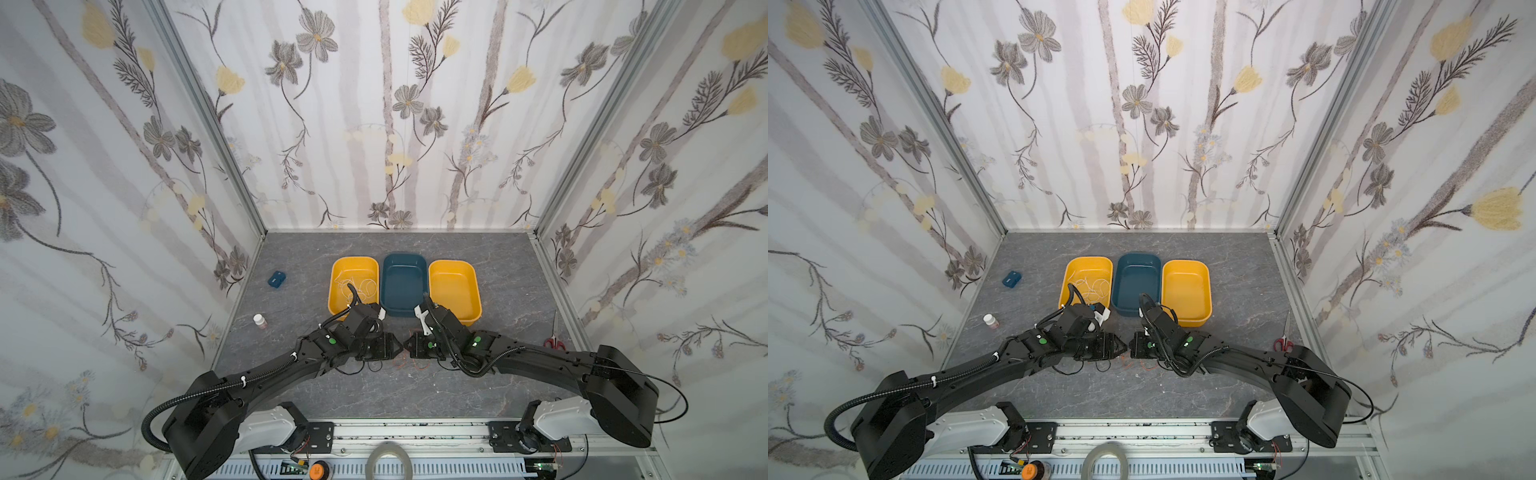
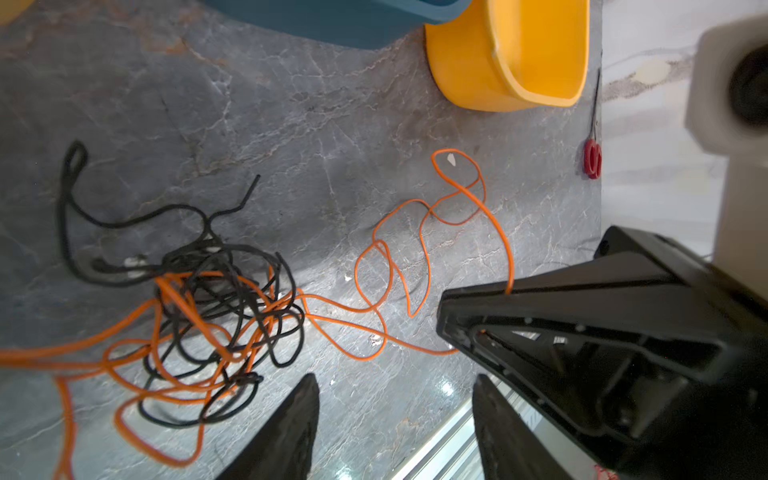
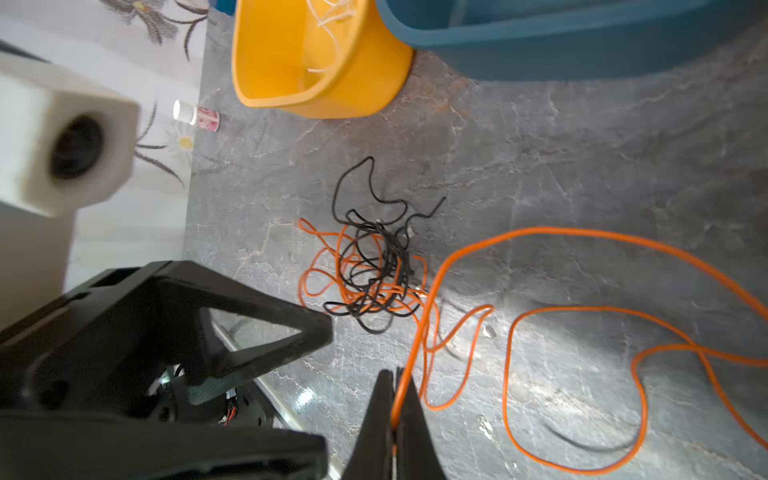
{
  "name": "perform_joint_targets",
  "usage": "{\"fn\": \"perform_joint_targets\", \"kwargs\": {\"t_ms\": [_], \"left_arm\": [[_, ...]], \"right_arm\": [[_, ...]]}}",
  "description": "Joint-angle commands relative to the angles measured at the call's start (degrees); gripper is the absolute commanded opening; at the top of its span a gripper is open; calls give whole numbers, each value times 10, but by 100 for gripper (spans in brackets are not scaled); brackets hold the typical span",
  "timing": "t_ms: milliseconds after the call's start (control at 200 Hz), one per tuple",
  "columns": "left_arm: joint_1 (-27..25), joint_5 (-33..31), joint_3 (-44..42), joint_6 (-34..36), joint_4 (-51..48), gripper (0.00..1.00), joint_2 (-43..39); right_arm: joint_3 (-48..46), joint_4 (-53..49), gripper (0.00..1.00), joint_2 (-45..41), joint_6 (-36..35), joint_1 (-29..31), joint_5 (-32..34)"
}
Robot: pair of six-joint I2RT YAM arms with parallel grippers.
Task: Untangle the cables
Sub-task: 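Grasp an orange cable beside the left gripper with the right gripper, then pull the orange cable away from the left gripper with the right gripper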
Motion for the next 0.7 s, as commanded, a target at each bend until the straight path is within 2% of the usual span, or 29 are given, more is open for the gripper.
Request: {"fn": "perform_joint_targets", "kwargs": {"t_ms": [0,380,575,695], "left_arm": [[5,-31,18,93,-24,61,-1],[17,-51,9,142,-15,63,28],[17,-45,17,157,-3,64,83],[16,-38,31,162,0,61,130]], "right_arm": [[18,-47,0,-20,-60,-1,-5],[21,-59,0,-67,-112,-10,-33],[30,-63,0,-67,-127,-10,-42],[31,-67,0,-71,-130,-11,-39]]}}
